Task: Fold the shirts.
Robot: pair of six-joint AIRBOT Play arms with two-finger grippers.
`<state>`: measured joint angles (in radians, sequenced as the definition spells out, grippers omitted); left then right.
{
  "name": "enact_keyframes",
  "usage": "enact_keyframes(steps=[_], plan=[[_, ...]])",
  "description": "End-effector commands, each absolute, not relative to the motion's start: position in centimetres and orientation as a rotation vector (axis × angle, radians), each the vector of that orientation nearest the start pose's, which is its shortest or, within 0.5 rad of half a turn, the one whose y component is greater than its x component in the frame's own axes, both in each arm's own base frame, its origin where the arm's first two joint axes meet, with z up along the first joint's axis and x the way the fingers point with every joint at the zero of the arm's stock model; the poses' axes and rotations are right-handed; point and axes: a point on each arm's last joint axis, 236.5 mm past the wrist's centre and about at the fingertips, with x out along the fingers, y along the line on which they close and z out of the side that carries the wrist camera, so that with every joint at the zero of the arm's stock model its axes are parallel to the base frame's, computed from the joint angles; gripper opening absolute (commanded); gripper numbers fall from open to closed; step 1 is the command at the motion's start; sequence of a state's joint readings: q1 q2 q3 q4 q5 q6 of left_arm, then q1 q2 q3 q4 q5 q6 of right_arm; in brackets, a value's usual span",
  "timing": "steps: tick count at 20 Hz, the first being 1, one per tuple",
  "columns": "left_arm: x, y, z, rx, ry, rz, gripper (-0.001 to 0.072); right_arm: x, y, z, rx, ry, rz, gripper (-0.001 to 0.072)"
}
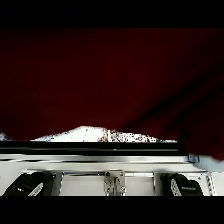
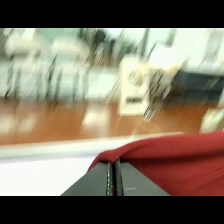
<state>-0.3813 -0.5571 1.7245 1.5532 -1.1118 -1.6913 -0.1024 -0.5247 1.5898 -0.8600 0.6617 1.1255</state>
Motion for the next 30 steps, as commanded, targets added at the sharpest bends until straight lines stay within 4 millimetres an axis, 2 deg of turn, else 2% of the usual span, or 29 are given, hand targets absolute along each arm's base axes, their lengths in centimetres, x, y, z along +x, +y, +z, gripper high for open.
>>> enact_keyframes(steps=[1,4,6,9,11,14,16,18,19,20,22,24,26,28,29,30], plan=[[17.3,-4.9,43.6,-0.062,0.223,-0.288,0.0041,17.0,5.8,52.7,-0.044,-0.261,0.221,0.0067],[18.2,-5.3,38.8,-0.048,0.392,-0.272,0.0041,20.0,5.7,44.4,-0.033,0.108,0.231,0.0067],[19.5,-5.8,34.8,-0.021,0.505,-0.26,0.0041,22.1,5.6,39.9,-0.035,0.308,0.248,0.0067],[22.3,-5.9,27.6,0.042,0.677,-0.206,0.0041,27.1,5.0,35.9,-0.02,0.472,0.256,0.0067],[24.9,-5.9,23.0,0.085,0.747,-0.166,0.0041,32.4,4.3,34.1,0.014,0.507,0.247,0.0067],[29.7,-6.3,17.2,-0.001,0.818,-0.082,0.0041,41.4,3.9,31.6,0.116,0.477,0.24,0.0067],[33.6,-5.7,14.4,-0.078,0.839,-0.008,0.0041,47.2,5.2,29.1,0.282,0.465,0.292,0.0067],[37.0,-4.8,11.3,-0.16,0.874,0.056,0.0041,51.3,7.0,25.4,0.478,0.508,0.355,0.0067],[38.1,-4.5,9.3,-0.217,0.913,0.083,0.0041,53.0,7.8,23.0,0.571,0.551,0.38,0.0067],[38.9,-4.3,7.1,-0.269,0.964,0.098,0.0041,54.3,8.4,20.3,0.641,0.604,0.393,0.0067],[39.5,-4.6,2.6,-0.374,1.086,0.118,0.0041,55.5,9.0,14.5,0.7,0.736,0.389,0.0067],[39.5,-6.0,-1.4,-0.445,1.198,0.107,0.0042,55.2,9.4,8.4,0.731,0.898,0.372,0.0067],[39.3,-8.0,-4.3,-0.485,1.284,0.061,0.0042,54.7,9.7,4.3,0.744,1.007,0.37,0.0067],[39.0,-8.8,-6.3,-0.501,1.34,0.047,0.0043,54.6,10.0,2.3,0.766,1.054,0.37,0.0068],[38.9,-8.9,-6.7,-0.514,1.352,0.052,0.0065,54.6,10.2,2.3,0.783,1.052,0.377,0.009],[38.8,-8.6,-6.7,-0.516,1.361,0.058,0.0161,54.8,10.6,3.0,0.793,1.031,0.402,0.0093]])
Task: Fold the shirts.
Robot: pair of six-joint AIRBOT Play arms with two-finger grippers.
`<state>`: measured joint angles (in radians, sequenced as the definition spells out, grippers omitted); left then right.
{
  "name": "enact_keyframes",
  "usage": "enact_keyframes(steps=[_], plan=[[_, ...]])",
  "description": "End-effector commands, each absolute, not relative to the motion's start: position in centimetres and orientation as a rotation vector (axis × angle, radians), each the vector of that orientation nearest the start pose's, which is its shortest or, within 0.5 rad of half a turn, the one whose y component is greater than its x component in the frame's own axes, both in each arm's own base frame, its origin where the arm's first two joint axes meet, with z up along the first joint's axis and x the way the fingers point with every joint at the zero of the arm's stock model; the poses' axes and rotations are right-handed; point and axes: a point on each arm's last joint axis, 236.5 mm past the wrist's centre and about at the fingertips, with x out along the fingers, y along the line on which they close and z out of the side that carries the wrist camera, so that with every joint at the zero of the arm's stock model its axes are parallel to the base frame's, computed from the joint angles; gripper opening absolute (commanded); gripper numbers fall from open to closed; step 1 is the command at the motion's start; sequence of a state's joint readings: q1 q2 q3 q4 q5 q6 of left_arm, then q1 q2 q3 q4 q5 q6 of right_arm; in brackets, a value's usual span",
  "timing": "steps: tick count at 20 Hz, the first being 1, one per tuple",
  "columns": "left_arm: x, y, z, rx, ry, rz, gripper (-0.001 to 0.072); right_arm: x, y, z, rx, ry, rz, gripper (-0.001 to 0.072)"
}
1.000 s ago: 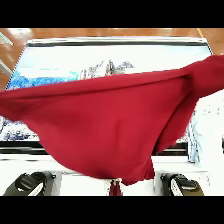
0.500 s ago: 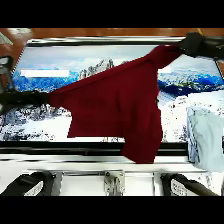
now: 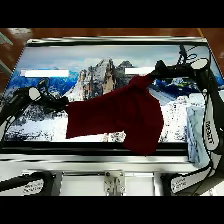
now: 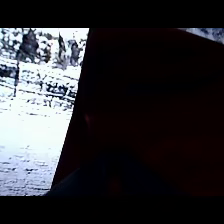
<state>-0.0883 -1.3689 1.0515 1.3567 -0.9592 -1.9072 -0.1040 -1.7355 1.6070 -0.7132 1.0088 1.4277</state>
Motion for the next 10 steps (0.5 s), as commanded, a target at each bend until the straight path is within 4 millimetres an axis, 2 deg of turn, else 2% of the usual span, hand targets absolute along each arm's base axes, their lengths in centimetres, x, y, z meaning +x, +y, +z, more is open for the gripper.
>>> enact_keyframes(steps=[1,2,3,5,8,10], plan=[[38.1,-8.0,-6.6,-0.515,1.392,0.068,0.0339,54.8,10.8,3.9,0.792,1.009,0.437,0.0202],[37.2,-7.1,-6.4,-0.507,1.436,0.085,0.0553,54.4,10.8,5.0,0.785,0.996,0.478,0.0562],[35.9,-5.9,-5.9,-0.467,1.493,0.072,0.0712,53.4,10.6,6.3,0.749,0.992,0.538,0.0689],[33.5,-3.8,-4.4,-0.386,1.556,-0.01,0.0713,50.4,8.3,7.8,0.668,1.033,0.586,0.0688],[30.7,-0.7,-2.1,-0.39,1.568,-0.041,0.0712,44.2,1.6,7.2,0.562,1.223,0.519,0.0686],[28.5,-0.8,-2.6,-0.523,1.582,-0.062,0.0712,38.9,-0.6,7.4,0.582,1.379,0.587,0.0593]])
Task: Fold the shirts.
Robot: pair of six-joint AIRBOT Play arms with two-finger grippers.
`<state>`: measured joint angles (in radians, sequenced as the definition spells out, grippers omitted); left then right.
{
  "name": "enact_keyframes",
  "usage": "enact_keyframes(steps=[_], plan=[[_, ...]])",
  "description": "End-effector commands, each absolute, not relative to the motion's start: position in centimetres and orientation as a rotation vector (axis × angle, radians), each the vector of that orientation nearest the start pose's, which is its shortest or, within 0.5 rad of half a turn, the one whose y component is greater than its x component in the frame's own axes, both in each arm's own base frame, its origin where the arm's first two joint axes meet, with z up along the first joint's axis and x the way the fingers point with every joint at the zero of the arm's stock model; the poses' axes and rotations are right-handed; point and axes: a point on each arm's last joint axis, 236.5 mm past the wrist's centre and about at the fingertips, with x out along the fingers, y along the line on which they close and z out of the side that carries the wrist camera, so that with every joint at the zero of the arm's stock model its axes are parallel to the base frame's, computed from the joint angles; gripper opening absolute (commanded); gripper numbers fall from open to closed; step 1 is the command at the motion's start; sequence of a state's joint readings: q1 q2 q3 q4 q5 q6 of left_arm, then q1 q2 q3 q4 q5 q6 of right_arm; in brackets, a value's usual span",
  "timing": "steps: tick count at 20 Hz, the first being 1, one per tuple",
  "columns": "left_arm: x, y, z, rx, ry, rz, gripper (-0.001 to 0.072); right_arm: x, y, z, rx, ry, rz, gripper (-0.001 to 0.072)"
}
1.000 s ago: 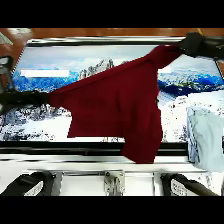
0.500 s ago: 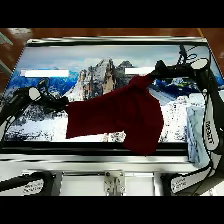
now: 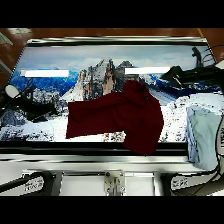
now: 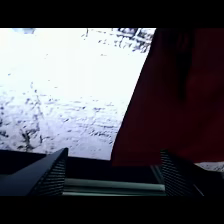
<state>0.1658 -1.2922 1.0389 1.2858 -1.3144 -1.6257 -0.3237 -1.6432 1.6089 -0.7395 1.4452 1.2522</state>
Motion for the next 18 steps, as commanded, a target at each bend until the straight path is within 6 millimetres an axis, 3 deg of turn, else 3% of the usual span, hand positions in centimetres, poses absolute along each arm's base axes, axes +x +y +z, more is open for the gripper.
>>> enact_keyframes(steps=[1,4,8,13,16,18], plan=[[27.4,-1.6,-3.3,-0.605,1.588,-0.097,0.0712,37.8,-1.5,7.7,0.624,1.394,0.595,0.0593],[25.4,-3.9,-6.6,-0.854,1.568,-0.138,0.0715,38.4,-3.8,8.0,0.73,1.311,0.519,0.0594],[25.2,-4.5,-10.1,-0.964,1.488,-0.07,0.0715,38.5,-4.2,7.0,0.725,1.315,0.485,0.0594],[26.1,-4.8,-11.6,-0.967,1.473,-0.047,0.0713,39.6,-4.4,6.9,0.721,1.285,0.455,0.0593],[27.4,-6.6,-11.7,-0.987,1.443,-0.098,0.0711,39.3,-4.2,6.9,0.728,1.298,0.46,0.0593],[27.1,-8.0,-12.5,-0.969,1.479,-0.119,0.0711,39.3,-4.1,6.9,0.728,1.3,0.463,0.0593]])
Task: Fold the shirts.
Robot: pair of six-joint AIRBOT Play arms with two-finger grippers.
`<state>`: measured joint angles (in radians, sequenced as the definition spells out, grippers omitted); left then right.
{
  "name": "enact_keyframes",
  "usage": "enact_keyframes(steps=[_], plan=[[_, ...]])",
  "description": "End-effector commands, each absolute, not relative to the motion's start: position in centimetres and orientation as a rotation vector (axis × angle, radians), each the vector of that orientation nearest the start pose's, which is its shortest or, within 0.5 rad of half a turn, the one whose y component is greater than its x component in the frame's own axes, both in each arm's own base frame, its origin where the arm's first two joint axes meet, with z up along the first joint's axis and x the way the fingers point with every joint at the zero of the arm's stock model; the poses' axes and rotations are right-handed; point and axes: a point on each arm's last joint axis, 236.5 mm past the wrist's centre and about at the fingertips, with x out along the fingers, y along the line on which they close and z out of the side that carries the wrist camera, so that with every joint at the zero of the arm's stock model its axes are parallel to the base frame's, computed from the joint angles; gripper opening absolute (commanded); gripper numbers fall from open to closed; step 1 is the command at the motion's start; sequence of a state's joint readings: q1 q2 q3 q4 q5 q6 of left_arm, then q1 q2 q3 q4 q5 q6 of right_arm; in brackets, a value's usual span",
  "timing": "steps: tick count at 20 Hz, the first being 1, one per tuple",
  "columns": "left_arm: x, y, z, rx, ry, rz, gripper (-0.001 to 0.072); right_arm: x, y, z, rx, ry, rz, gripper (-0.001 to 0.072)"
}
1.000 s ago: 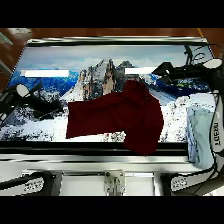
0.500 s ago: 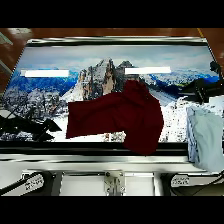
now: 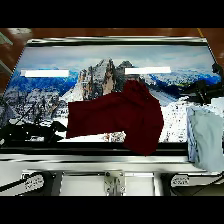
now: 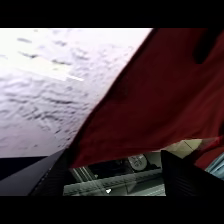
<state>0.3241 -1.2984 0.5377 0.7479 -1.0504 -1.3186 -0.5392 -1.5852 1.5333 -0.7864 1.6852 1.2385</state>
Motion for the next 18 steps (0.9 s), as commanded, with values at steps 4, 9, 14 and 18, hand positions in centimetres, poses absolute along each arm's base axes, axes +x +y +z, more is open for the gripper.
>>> enact_keyframes(steps=[4,9,14,18], plan=[[27.7,-8.7,-13.7,-0.993,1.479,-0.094,0.0273,38.9,-4.0,6.9,0.74,1.319,0.462,0.0593],[29.3,-8.8,-12.2,-0.999,1.441,-0.128,0.0041,35.4,-8.8,2.4,0.636,1.531,0.164,0.0597],[30.2,-8.6,-10.3,-0.955,1.376,-0.166,0.0041,31.8,-6.9,-3.4,0.74,1.662,0.144,0.0629],[30.5,-8.7,-8.7,-0.933,1.335,-0.195,0.0042,31.3,-4.4,-7.6,0.863,1.623,0.141,0.0628]])
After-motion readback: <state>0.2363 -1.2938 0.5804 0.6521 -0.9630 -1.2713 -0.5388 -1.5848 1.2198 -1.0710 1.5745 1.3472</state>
